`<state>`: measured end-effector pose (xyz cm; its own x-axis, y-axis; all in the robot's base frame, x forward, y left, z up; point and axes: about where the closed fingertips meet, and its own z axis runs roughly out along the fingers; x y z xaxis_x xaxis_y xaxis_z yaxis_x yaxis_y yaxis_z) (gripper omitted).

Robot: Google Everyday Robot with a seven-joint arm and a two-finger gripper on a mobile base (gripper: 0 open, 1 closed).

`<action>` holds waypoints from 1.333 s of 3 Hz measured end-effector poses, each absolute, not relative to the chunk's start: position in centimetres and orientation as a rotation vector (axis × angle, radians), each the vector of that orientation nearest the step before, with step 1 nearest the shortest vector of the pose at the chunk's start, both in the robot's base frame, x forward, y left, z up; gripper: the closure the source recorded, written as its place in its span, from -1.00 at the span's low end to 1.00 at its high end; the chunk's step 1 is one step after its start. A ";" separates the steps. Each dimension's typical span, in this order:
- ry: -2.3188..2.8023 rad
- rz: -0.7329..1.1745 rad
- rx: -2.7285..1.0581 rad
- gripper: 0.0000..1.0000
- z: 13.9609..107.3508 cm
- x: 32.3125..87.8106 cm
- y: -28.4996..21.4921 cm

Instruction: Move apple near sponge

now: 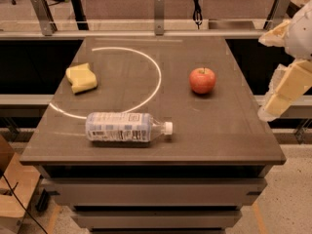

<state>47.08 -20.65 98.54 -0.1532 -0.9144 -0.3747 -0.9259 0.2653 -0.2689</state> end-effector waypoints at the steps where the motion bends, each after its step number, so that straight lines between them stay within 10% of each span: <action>1: 2.096 0.041 -1.657 -1.00 98.2 47.1 -20.7; 4: 1.982 0.303 -1.426 -1.00 94.7 55.0 -14.8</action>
Offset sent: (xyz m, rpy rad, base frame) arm 0.0477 0.0499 -0.0233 0.2057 -0.0162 -0.0445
